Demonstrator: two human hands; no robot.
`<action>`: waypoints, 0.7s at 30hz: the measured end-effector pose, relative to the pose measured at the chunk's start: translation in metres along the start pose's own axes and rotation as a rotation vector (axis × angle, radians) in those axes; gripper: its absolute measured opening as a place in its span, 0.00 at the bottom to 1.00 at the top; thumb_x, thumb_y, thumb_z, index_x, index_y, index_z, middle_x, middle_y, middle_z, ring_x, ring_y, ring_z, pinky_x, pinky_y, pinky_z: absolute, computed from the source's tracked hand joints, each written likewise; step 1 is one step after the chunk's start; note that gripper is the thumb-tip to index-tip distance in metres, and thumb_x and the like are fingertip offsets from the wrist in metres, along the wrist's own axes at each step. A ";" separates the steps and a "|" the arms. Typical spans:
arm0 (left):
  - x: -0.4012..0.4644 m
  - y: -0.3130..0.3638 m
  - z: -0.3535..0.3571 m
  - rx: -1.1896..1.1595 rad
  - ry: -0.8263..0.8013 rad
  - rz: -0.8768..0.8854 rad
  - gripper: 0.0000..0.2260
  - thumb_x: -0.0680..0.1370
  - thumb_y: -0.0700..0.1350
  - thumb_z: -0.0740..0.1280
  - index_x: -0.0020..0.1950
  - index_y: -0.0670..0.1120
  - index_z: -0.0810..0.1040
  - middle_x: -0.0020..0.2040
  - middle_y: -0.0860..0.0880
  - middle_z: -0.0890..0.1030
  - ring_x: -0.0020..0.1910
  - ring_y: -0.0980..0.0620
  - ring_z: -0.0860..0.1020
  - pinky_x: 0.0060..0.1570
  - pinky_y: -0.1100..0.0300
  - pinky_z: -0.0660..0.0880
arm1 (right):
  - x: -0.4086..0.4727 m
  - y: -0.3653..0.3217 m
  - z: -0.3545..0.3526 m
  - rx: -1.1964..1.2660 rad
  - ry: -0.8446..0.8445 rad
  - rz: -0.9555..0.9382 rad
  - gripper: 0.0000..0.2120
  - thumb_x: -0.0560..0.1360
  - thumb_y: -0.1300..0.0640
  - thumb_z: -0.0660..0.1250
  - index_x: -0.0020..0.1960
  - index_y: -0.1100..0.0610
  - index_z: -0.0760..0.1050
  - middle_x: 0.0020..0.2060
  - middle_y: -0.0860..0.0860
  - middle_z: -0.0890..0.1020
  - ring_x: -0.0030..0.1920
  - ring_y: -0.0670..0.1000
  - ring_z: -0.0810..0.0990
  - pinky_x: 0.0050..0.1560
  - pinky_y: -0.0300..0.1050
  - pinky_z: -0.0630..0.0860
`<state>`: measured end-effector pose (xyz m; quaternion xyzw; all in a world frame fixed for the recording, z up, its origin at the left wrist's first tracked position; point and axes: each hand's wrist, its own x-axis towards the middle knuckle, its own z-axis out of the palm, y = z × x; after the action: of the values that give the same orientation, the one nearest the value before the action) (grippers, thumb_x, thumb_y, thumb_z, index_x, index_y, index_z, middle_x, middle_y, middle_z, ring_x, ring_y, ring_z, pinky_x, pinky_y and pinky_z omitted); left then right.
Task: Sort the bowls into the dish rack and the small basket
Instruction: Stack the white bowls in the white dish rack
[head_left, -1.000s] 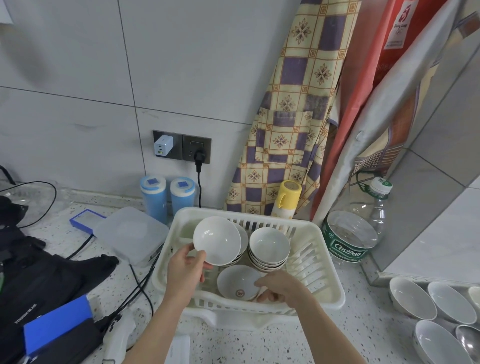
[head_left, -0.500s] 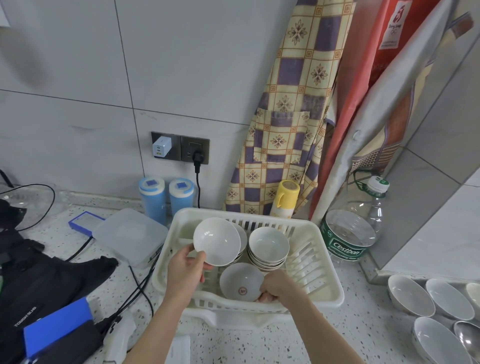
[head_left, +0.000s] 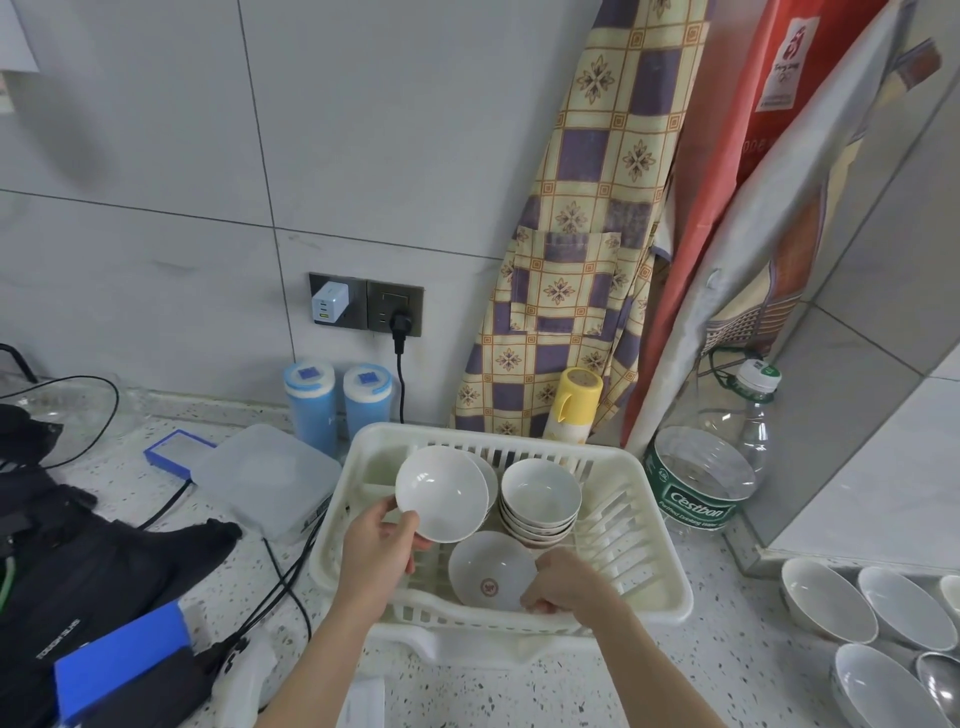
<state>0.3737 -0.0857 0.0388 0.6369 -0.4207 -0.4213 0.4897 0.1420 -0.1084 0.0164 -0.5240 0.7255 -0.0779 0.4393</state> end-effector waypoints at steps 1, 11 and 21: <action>0.000 0.000 0.000 0.008 -0.010 -0.006 0.13 0.78 0.41 0.65 0.62 0.47 0.78 0.33 0.48 0.85 0.19 0.59 0.72 0.22 0.70 0.71 | -0.001 0.000 -0.003 -0.001 -0.030 0.006 0.15 0.65 0.69 0.71 0.51 0.60 0.78 0.23 0.51 0.75 0.23 0.47 0.72 0.31 0.39 0.69; -0.002 0.004 -0.003 0.087 -0.170 -0.037 0.10 0.78 0.39 0.64 0.55 0.51 0.78 0.32 0.46 0.85 0.19 0.58 0.71 0.22 0.66 0.70 | 0.003 0.003 0.005 -0.259 0.022 -0.114 0.32 0.68 0.59 0.75 0.70 0.55 0.71 0.63 0.52 0.78 0.63 0.53 0.76 0.57 0.43 0.74; -0.001 0.008 -0.004 0.187 -0.307 -0.084 0.08 0.78 0.41 0.63 0.53 0.49 0.79 0.33 0.46 0.85 0.21 0.54 0.72 0.27 0.63 0.71 | -0.003 0.009 0.007 -0.152 0.174 -0.092 0.32 0.68 0.54 0.74 0.69 0.58 0.70 0.58 0.53 0.80 0.60 0.52 0.78 0.53 0.42 0.74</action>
<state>0.3760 -0.0853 0.0477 0.6248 -0.5008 -0.4929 0.3403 0.1411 -0.0995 0.0091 -0.5796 0.7399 -0.0880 0.3299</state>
